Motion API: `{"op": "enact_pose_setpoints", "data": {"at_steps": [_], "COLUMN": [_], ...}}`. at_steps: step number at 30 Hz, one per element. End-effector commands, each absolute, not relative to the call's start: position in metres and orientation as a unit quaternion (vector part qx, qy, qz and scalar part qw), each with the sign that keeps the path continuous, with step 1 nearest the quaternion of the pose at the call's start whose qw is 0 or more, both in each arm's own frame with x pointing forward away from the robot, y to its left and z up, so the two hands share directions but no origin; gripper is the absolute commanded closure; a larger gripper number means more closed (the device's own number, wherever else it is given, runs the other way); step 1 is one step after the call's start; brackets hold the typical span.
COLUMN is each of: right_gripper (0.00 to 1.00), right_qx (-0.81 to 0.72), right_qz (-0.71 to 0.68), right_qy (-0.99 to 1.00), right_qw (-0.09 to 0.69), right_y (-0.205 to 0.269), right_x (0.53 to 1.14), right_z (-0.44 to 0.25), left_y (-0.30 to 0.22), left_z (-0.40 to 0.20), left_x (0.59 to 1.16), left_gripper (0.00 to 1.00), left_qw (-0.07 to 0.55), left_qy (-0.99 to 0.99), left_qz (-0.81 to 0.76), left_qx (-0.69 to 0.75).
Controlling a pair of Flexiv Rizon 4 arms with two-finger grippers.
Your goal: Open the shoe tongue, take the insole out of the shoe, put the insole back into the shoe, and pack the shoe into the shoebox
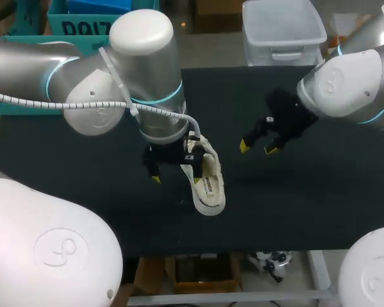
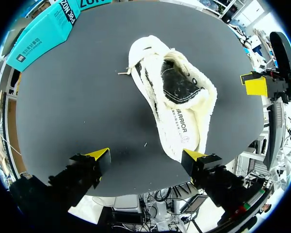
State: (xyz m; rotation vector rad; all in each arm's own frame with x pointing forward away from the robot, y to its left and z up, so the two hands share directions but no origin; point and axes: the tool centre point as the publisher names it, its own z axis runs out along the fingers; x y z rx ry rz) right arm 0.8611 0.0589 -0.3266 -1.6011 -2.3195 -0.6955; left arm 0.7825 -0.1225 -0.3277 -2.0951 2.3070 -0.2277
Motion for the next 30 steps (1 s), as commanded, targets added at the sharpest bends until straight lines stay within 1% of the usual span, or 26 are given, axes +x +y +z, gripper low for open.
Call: {"op": "enact_pose_setpoints", "data": {"at_steps": [1,5,11,12,14,15,16,17,18,20,22,26,27,28,29,30], "right_gripper": [0.0,0.0,0.0,0.0,0.0,0.0,0.0,0.0,0.0,0.0,0.0,0.0,0.0,0.0,0.0,0.0], "right_qx": [-0.531,-0.507,-0.483,-0.479,-0.472,-0.472,-0.47,-0.465,-0.463,-0.458,-0.454,-0.439,-0.436,-0.436,-0.434,-0.429], "right_qz": [-0.213,-0.2,-0.183,-0.182,-0.174,-0.173,-0.172,-0.171,-0.168,-0.165,-0.16,-0.149,-0.147,-0.145,-0.142,-0.139], "right_qy": [-0.814,-0.833,-0.852,-0.854,-0.86,-0.861,-0.862,-0.865,-0.867,-0.87,-0.873,-0.882,-0.884,-0.884,-0.885,-0.888], "right_qw": [0.104,0.094,0.087,0.087,0.084,0.083,0.082,0.081,0.079,0.078,0.076,0.081,0.082,0.083,0.086,0.09], "right_y": [0.056,0.052,0.051,0.051,0.05,0.05,0.05,0.05,0.049,0.049,0.048,0.047,0.046,0.046,0.045,0.044], "right_x": [0.869,0.877,0.885,0.886,0.887,0.888,0.888,0.888,0.889,0.889,0.89,0.892,0.892,0.892,0.893,0.893], "right_z": [-0.329,-0.333,-0.336,-0.336,-0.335,-0.335,-0.335,-0.335,-0.334,-0.334,-0.333,-0.334,-0.335,-0.335,-0.336,-0.337], "left_y": [-0.133,-0.14,-0.144,-0.145,-0.144,-0.143,-0.143,-0.142,-0.142,-0.142,-0.143,-0.146,-0.147,-0.148,-0.149,-0.15], "left_z": [-0.346,-0.351,-0.352,-0.353,-0.355,-0.356,-0.356,-0.359,-0.361,-0.364,-0.367,-0.373,-0.374,-0.374,-0.374,-0.374], "left_x": [0.79,0.797,0.805,0.806,0.813,0.814,0.816,0.82,0.823,0.828,0.835,0.849,0.853,0.855,0.857,0.859], "left_gripper": [0.0,0.0,0.0,0.03,0.26,0.31,0.51,0.56,0.56,0.6,0.6,0.69,0.78,0.82,1.0,1.0], "left_qw": [0.017,0.041,0.062,0.062,0.064,0.063,0.061,0.071,0.068,0.076,0.074,0.075,0.074,0.074,0.073,0.071], "left_qy": [0.732,0.712,0.693,0.692,0.683,0.681,0.678,0.671,0.669,0.662,0.66,0.656,0.656,0.656,0.656,0.656], "left_qz": [-0.079,-0.095,-0.113,-0.115,-0.125,-0.126,-0.13,-0.133,-0.137,-0.138,-0.142,-0.146,-0.147,-0.148,-0.15,-0.152], "left_qx": [-0.676,-0.694,-0.709,-0.71,-0.717,-0.718,-0.721,-0.726,-0.727,-0.733,-0.734,-0.737,-0.737,-0.737,-0.736,-0.736]}}
